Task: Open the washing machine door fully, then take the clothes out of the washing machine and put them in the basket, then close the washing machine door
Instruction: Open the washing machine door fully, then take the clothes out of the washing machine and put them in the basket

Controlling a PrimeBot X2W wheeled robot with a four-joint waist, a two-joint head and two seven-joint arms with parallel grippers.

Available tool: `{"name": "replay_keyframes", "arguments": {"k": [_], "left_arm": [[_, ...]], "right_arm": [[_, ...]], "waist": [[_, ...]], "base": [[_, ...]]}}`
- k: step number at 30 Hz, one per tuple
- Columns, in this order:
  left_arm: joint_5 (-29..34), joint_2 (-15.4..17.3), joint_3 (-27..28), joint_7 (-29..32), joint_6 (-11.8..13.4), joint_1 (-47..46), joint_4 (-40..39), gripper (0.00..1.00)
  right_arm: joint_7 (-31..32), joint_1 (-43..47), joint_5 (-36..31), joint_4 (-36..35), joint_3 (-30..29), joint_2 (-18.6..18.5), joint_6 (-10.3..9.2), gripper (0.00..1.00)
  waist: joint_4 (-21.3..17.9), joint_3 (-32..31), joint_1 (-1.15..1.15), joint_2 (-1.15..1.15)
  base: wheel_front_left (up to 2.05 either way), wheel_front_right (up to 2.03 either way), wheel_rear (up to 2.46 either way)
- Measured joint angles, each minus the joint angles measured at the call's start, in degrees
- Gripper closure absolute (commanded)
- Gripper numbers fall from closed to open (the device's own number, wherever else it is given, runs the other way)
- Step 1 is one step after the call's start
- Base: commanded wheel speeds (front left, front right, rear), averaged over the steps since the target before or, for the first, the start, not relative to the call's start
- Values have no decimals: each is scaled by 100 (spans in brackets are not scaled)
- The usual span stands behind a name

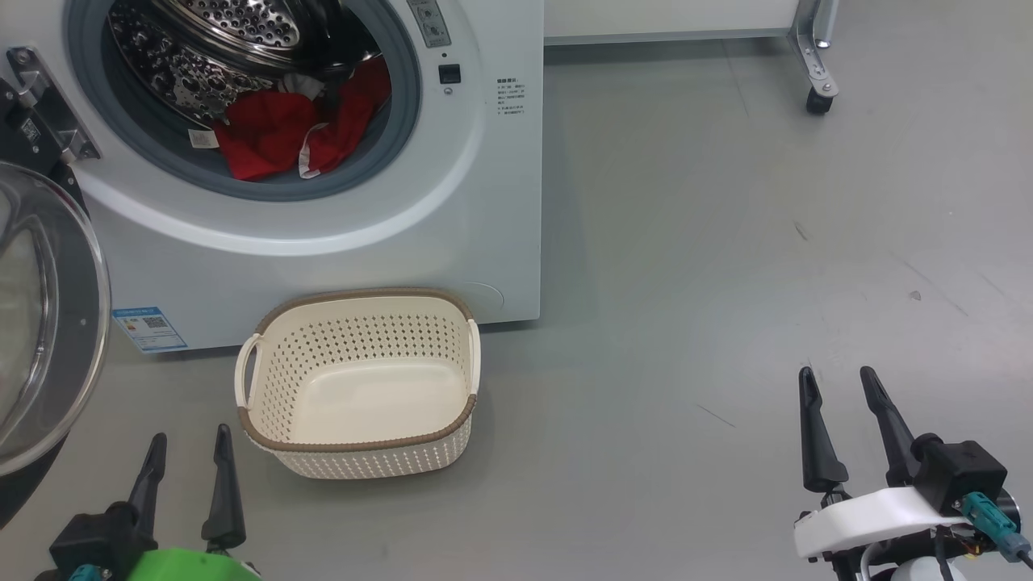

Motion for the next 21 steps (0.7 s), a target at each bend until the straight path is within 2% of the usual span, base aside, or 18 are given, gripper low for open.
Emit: {"name": "replay_keyframes", "arguments": {"k": [21], "left_arm": [[-112, -1, -115, 0, -2, 35, -159, 0]], "right_arm": [[0, 24, -142, 4, 21, 1, 2, 0]], "waist": [[-27, -89, 0, 0]], "base": [[0, 0, 0]]}}
